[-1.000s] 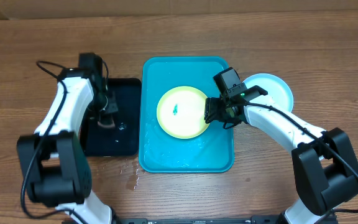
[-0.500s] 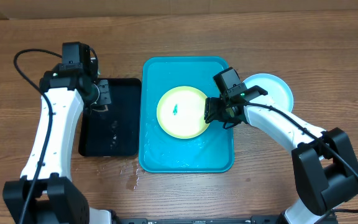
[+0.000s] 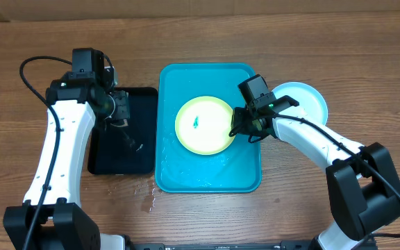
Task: Clean dirty plates on tray and stack at the side
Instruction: 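Lift the sponge with the left gripper and carry it toward the yellow plate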
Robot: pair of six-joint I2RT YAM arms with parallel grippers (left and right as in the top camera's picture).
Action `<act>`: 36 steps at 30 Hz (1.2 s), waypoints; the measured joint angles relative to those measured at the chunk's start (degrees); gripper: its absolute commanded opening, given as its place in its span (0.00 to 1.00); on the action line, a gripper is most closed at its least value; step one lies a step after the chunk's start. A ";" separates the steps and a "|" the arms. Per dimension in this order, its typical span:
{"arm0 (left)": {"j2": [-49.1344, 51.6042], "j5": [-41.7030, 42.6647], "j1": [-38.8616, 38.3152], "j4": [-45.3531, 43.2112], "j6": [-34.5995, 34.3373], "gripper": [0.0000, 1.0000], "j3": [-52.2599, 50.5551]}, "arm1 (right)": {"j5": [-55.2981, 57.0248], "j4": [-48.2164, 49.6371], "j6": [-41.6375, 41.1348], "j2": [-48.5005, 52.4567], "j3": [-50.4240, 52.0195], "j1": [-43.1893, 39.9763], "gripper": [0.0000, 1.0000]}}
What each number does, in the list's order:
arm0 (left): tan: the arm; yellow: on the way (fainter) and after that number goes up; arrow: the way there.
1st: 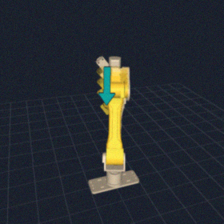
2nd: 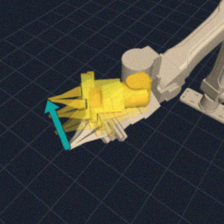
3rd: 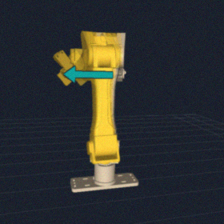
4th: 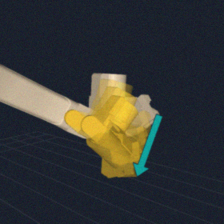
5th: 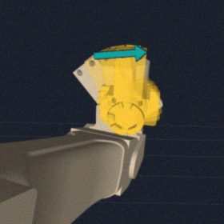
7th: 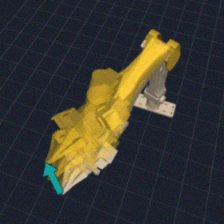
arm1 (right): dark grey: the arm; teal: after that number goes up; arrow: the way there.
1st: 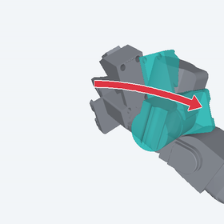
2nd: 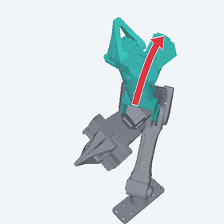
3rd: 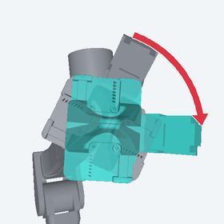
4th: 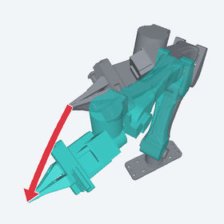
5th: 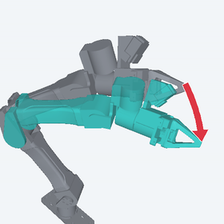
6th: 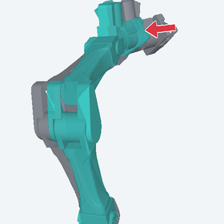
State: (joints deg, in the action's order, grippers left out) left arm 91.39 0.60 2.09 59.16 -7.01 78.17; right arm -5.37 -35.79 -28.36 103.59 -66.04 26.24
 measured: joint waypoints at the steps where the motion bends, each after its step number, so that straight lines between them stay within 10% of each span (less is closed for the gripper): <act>1: 0.00 0.07 -0.24 0.00 0.00 0.04 0.00 | 0.00 0.09 -0.04 0.00 0.00 0.00 0.46; 11: 0.00 0.28 -0.61 2.62 -0.02 0.04 -0.02 | 0.26 3.69 -2.69 0.28 1.55 0.00 0.44; 21: 0.00 0.31 -0.61 3.87 -0.02 0.04 -0.02 | -0.17 7.17 -4.83 1.92 3.50 0.04 0.04; 36: 0.00 1.20 -0.61 3.82 -0.04 0.04 -0.02 | -2.25 7.72 -7.08 1.92 3.50 0.04 0.04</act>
State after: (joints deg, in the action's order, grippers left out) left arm 91.39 1.80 1.48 62.98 -7.05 78.15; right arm -7.62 -28.08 -35.44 105.51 -62.54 26.28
